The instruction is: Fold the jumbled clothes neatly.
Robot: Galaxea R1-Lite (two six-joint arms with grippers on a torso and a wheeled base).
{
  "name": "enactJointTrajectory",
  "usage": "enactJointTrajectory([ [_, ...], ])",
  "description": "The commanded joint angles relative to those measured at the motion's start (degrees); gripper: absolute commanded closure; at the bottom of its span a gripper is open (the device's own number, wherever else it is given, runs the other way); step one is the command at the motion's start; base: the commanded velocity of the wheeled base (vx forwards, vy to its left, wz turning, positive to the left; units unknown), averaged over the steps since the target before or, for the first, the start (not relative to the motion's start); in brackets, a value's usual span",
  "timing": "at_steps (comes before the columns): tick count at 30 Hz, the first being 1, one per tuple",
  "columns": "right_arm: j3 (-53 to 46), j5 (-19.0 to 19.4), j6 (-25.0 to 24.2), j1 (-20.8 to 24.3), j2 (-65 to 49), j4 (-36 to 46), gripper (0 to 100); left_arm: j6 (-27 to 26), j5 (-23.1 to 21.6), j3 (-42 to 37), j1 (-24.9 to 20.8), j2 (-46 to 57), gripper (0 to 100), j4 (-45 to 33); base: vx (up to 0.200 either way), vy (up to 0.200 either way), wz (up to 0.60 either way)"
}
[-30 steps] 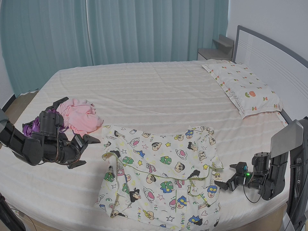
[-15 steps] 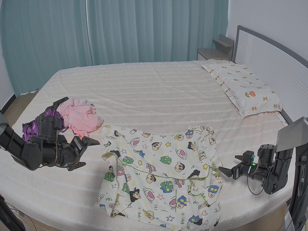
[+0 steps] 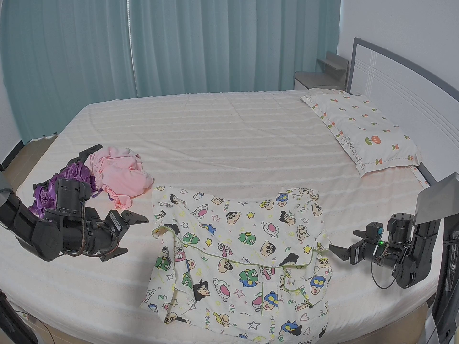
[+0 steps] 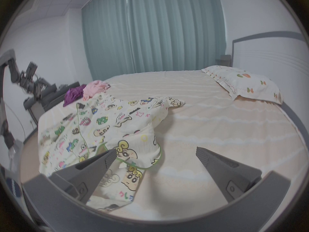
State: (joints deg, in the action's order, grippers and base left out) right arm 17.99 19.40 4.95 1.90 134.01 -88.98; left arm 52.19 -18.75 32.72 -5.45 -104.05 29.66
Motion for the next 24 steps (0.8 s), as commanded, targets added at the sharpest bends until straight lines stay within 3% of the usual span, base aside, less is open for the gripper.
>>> enactJointTrajectory([
  [1,-5.6,0.82,-3.81,0.73,-5.95,-1.02,0,0.02,-1.82,-6.09,-0.09,0.78,0,5.58,0.0,0.0,0.0],
  [13,-9.64,-0.32,0.94,4.16,2.48,-1.02,0,1.78,-2.08,-11.1,0.26,5.35,0,8.66,0.0,0.0,0.0],
  [24,5.56,-7.79,-0.12,4.51,10.22,-1.02,0,2.04,-2.08,-10.83,0.26,5.7,0,8.75,0.0,0.0,0.0],
])
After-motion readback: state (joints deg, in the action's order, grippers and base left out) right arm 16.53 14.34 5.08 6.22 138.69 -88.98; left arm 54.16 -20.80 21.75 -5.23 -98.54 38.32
